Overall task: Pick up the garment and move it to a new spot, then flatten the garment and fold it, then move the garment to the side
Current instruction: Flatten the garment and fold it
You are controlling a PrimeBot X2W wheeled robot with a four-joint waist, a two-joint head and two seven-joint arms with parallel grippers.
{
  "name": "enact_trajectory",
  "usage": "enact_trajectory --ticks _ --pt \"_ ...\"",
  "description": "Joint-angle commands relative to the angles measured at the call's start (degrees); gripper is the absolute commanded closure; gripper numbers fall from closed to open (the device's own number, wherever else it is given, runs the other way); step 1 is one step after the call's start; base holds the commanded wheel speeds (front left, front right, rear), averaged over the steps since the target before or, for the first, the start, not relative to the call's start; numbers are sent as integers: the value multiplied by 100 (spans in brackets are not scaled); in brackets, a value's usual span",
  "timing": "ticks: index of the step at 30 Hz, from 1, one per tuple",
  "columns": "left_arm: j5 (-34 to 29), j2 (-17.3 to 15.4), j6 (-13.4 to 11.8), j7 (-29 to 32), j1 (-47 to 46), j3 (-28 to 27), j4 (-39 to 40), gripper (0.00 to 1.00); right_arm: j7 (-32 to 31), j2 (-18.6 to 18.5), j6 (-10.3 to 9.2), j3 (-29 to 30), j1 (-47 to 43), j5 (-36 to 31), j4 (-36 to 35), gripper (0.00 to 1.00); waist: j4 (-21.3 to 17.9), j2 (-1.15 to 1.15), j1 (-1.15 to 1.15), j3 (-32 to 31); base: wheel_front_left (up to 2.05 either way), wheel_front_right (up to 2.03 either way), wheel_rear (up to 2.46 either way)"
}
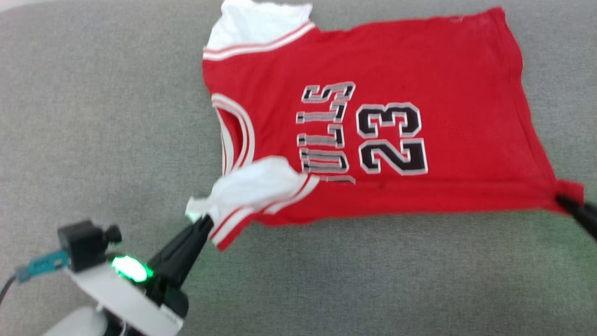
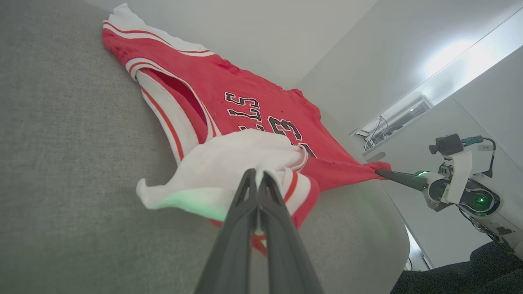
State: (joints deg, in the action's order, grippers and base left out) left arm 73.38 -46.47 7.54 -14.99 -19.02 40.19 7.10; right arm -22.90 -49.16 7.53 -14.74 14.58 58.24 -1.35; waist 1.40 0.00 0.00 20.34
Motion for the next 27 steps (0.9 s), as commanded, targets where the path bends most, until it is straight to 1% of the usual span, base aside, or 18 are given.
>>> enact_trajectory --ticks 1,3,8,10,12,15,18,23,27 --pt "-60 -66 -14 -23 206 -64 108 100 -56 65 -9 190 -300 -43 -174 100 -52 0 0 -59 0 0 0" --pt "-80 -167 -14 -16 514 -158 284 100 -178 134 -9 500 -809 -87 -508 100 -53 0 0 -66 0 0 0" --pt "-46 -328 -14 -15 1156 -497 609 100 -560 464 -9 1310 -1900 -333 -1334 100 -83 0 0 -75 0 0 0" --pt "-40 -334 -14 -15 1313 -639 740 100 -732 637 -9 1582 -2145 -422 -1629 100 -106 0 0 -77 0 0 0" --pt "-83 -347 -14 -14 1340 -719 845 100 -846 823 -9 1818 -2193 -474 -1838 100 -123 0 0 -62 0 0 0" --pt "-125 -331 -14 18 1041 -663 898 100 -1008 1078 -9 1970 -1923 -523 -1967 100 -121 0 0 -2 0 0 0" --pt "-84 -245 -14 184 557 -538 789 100 -1171 1197 -9 1870 -1430 -598 -1845 100 -139 0 0 80 0 0 0" --pt "17 25 -14 361 -463 -370 356 100 -1254 1321 -9 1651 -451 -702 -1237 100 -134 0 0 231 0 0 0" --pt "68 255 -14 280 -1099 -241 -60 100 -1050 1380 -9 1535 166 -791 -627 100 -112 0 0 376 0 0 0"
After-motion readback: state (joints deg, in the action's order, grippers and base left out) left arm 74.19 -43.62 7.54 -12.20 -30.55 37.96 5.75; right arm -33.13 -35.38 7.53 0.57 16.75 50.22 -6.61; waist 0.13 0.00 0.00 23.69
